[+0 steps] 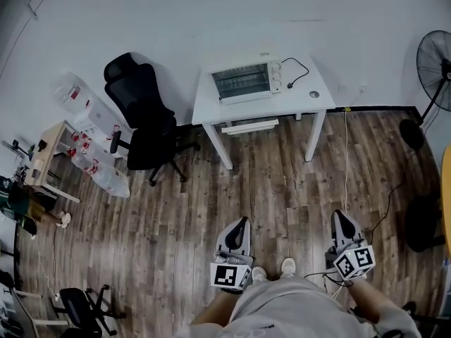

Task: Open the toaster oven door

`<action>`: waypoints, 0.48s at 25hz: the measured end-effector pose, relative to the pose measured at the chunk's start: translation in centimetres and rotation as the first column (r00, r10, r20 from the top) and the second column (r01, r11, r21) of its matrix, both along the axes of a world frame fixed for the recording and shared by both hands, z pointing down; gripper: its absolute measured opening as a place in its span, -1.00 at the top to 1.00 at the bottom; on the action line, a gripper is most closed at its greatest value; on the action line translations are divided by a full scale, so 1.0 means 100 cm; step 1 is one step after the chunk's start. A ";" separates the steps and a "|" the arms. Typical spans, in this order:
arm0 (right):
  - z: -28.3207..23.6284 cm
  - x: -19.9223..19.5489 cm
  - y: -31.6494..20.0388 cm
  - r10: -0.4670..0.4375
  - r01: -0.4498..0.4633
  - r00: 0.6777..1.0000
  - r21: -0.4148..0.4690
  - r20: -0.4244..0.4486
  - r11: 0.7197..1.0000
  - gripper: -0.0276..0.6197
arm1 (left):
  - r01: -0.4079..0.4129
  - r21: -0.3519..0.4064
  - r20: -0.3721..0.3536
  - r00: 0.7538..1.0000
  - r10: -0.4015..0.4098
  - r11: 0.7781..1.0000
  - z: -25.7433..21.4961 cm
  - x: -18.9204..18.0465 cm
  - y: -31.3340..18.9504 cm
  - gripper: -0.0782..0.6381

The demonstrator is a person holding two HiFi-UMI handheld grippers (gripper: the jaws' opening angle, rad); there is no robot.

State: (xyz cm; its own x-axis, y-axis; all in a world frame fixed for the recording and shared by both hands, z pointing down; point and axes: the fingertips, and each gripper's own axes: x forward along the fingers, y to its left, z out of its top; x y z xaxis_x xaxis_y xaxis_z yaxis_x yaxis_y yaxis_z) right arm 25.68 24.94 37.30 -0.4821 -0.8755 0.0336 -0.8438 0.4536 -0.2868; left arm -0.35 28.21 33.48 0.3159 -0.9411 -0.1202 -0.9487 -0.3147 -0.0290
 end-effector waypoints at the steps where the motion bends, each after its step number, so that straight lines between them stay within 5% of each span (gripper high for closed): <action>1: -0.002 -0.001 0.001 0.003 -0.003 1.000 0.005 0.000 1.000 0.86 | 0.001 0.004 -0.001 1.000 -0.001 1.000 -0.001 -0.003 0.002 0.76; 12: -0.019 -0.013 0.004 0.027 -0.025 0.999 0.070 -0.027 0.997 0.86 | 0.017 -0.019 -0.036 0.999 -0.017 1.000 0.009 -0.032 0.009 0.76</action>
State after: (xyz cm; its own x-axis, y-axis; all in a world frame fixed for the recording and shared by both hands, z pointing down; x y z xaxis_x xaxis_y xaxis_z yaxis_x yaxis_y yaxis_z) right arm 24.35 25.30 35.41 -0.4585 -0.8886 -0.0154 -0.8629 0.4493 -0.2315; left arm -3.52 29.11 34.39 0.2955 -0.9485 -0.1137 -0.9543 -0.2986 0.0112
